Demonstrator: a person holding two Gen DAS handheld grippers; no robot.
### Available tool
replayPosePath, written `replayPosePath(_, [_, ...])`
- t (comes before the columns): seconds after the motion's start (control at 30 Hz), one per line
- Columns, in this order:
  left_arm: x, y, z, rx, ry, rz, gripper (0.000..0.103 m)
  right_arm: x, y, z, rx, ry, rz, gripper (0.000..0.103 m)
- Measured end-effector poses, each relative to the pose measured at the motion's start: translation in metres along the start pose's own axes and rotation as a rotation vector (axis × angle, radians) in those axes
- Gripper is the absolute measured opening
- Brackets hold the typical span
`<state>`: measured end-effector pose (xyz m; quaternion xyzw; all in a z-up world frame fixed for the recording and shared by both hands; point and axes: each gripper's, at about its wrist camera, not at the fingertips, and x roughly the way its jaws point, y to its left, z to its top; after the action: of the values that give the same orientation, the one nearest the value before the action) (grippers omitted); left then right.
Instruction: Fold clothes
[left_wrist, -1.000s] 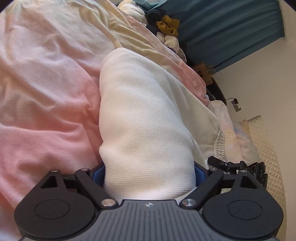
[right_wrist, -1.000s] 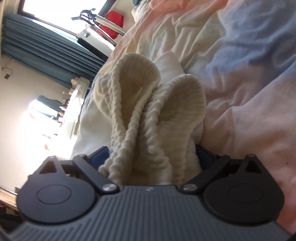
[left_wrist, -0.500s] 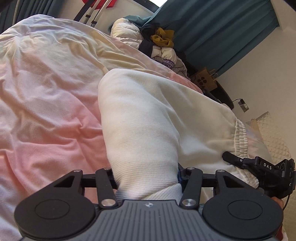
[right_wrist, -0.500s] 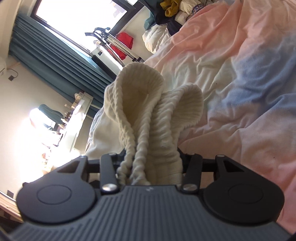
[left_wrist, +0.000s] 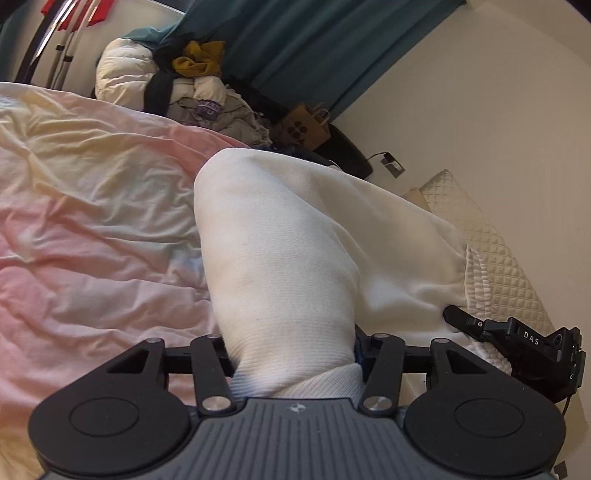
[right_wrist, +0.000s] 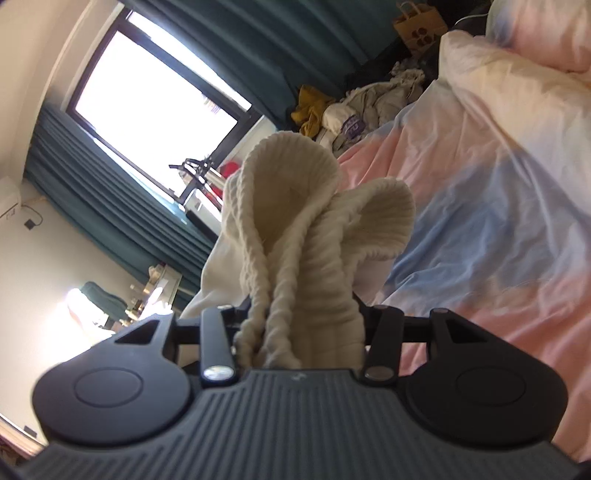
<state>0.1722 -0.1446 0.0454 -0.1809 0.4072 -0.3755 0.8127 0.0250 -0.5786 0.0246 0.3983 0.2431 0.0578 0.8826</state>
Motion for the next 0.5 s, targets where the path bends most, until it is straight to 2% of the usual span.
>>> replayPosePath(0.1, [0.038,-0.059,-0.005,0.046,0.035,-0.067,0.053,-0.058,-0.027,0.019,0.019,-0.08,-0.046,0.049])
replayPosePath(0.3, [0.14,-0.173,-0.029,0.155,0.146,-0.183,0.053,-0.162,-0.101,0.042,0.086,-0.236,-0.152,0.049])
replayPosePath(0.5, [0.256,-0.262,-0.086,0.242,0.289,-0.268,0.053,-0.236,-0.188,0.036,0.189,-0.365,-0.265,0.049])
